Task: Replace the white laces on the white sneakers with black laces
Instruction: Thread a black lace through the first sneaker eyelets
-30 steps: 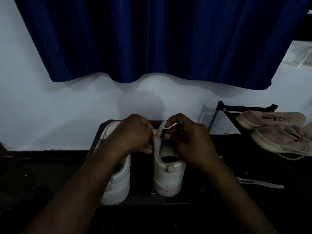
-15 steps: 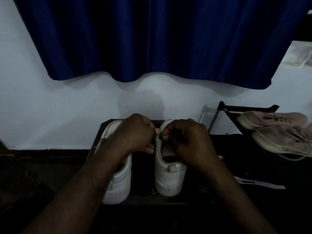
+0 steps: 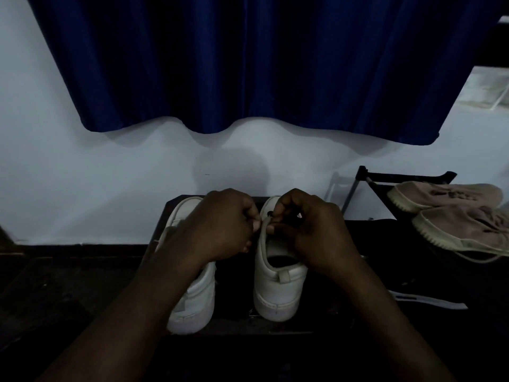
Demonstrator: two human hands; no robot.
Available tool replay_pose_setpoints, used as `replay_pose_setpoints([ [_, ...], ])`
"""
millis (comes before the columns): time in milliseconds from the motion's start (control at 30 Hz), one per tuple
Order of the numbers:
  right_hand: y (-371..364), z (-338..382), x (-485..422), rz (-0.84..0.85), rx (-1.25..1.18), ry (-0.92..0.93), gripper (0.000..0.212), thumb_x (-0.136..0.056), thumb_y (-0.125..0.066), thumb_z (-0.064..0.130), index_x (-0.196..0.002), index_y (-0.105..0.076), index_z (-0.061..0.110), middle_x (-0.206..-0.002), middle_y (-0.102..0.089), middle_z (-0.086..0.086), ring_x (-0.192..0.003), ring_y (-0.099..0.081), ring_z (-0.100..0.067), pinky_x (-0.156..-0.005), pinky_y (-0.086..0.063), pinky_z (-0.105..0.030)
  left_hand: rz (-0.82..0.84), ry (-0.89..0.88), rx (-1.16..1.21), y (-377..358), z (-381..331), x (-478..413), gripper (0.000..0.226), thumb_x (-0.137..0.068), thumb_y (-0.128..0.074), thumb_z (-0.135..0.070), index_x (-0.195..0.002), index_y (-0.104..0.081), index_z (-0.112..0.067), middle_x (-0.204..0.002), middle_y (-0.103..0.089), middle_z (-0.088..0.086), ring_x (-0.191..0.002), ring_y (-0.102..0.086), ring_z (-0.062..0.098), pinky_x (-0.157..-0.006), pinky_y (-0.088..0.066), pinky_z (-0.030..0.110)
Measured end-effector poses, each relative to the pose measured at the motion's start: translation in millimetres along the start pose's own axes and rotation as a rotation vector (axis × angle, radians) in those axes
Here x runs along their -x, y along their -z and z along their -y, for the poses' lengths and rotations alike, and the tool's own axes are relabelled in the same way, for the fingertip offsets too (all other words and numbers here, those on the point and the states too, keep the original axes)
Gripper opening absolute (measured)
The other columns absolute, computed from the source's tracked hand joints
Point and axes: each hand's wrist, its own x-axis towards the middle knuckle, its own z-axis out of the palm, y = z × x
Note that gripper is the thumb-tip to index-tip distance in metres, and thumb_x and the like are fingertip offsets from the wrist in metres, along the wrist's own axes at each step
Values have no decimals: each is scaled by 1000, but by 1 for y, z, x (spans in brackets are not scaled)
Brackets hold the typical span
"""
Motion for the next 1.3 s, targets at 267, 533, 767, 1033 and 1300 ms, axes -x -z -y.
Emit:
replay_pose_setpoints([
  [267,9,0,1,7,163,8,32,-79,-77,6,-93,-68,33,-79,-52,30,-92,-57,-10,-79,-52,-37,-291,7,-886,20,15,7,13,-93,-58,-26,-94,-70,-31,-94,-65,-8,-103,-52,18,-81,-24,35],
  [533,3,-6,2,-69,181,-9,35,-76,-76,13,-100,-64,35,-91,-56,26,-98,-53,-14,-82,-52,-41,-106,-217,-532,8,11,7,33,-90,-70,-38,-123,-66,-45,-122,-64,-20,-120,-54,16,-104,-39,43],
  [767,4,-9,4,-124,254,-90,36,-73,-75,6,-102,-65,24,-97,-51,7,-96,-53,-19,-71,-41,-28,-336,-402,-644,-6,17,11,20,-64,-80,-17,-73,-74,-33,-63,-63,-9,-71,-64,25,-85,-40,47],
  [1033,3,-6,8,-159,223,-239,24,-78,-72,13,-92,-60,28,-88,-61,3,-78,-59,-17,-67,-48,-32,-373,-187,-747,5,35,10,21,-73,-80,-16,-84,-77,-35,-76,-65,-14,-93,-55,20,-83,-16,35],
  [1300,2,-8,11,-204,187,-287,22,-78,-77,19,-89,-59,27,-77,-61,11,-70,-58,-5,-57,-36,-15,-345,-392,-633,-13,20,10,20,-69,-64,-26,-81,-78,-33,-72,-67,-8,-80,-66,24,-89,-38,47],
])
